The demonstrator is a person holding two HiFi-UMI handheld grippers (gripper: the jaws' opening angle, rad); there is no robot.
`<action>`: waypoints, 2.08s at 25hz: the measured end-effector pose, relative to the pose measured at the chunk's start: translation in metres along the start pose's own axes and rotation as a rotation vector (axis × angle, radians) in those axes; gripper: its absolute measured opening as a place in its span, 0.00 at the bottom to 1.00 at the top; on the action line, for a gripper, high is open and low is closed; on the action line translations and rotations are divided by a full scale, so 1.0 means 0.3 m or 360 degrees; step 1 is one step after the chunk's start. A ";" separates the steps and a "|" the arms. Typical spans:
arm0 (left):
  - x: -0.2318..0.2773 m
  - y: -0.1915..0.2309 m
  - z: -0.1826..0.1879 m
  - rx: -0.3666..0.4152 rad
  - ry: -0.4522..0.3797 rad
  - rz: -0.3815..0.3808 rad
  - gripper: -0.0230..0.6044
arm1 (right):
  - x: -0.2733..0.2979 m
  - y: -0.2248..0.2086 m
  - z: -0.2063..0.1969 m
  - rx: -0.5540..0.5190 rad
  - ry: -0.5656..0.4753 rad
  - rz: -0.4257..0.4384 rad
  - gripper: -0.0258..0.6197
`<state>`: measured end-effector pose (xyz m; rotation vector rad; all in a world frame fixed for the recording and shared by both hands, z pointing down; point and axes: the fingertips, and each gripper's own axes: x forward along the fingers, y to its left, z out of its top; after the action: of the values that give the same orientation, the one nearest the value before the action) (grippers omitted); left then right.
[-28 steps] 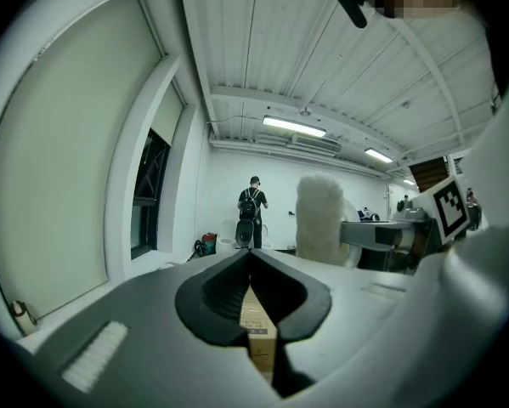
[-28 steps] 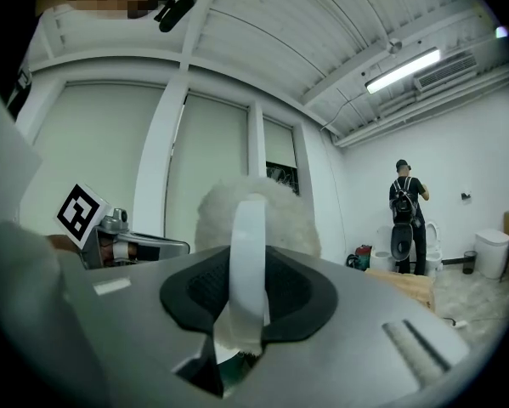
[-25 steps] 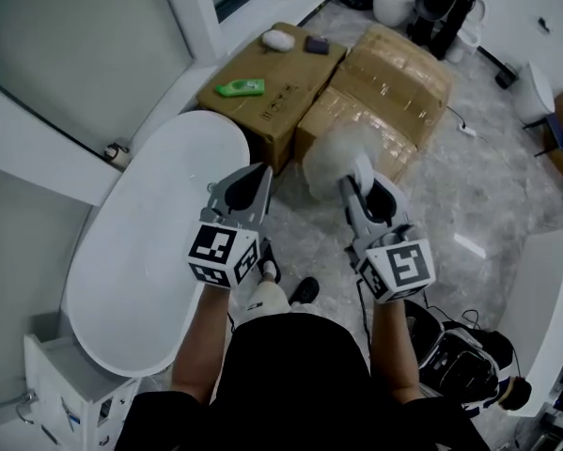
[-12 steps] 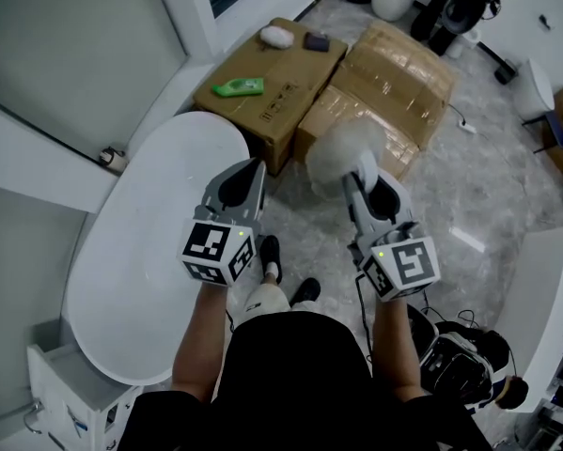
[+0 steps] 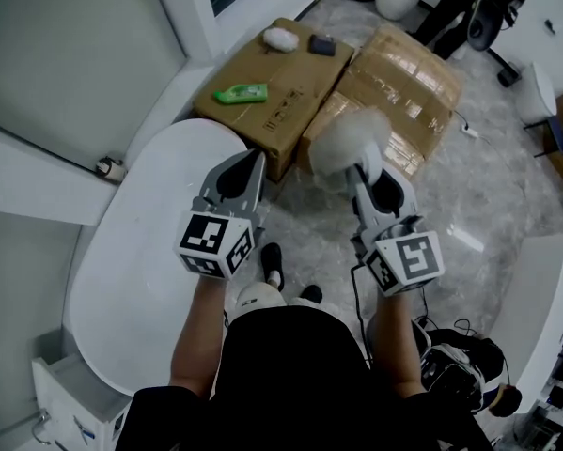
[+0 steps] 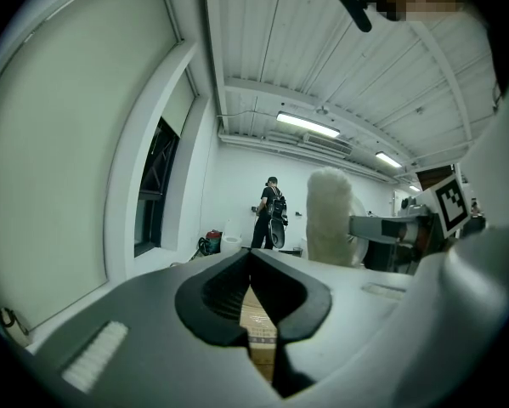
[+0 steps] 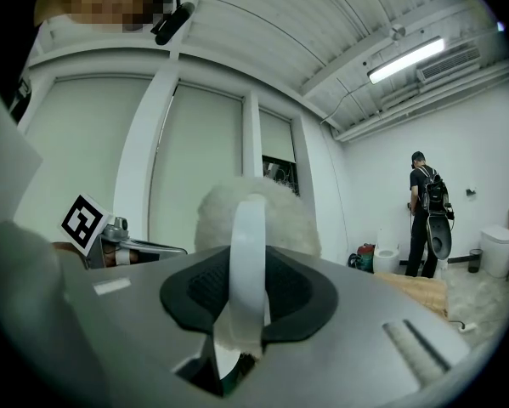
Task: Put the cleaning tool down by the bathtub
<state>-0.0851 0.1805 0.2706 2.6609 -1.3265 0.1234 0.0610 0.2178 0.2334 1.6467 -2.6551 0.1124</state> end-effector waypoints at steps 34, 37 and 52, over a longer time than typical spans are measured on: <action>0.354 0.273 0.035 -0.0038 0.0049 -0.0168 0.03 | 0.390 -0.131 -0.053 0.0057 0.0088 -0.0166 0.19; 0.398 0.287 0.040 -0.0035 0.0047 -0.0147 0.03 | 0.428 -0.182 -0.056 0.0069 0.0090 -0.0147 0.19; 0.739 0.411 0.091 -0.0079 0.0065 0.0060 0.03 | 0.753 -0.487 -0.069 0.0107 0.0174 0.0051 0.19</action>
<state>-0.0501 -0.0715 0.2900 2.5791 -1.3497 0.1465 0.0908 -0.0475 0.2733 1.5673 -2.6243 0.2868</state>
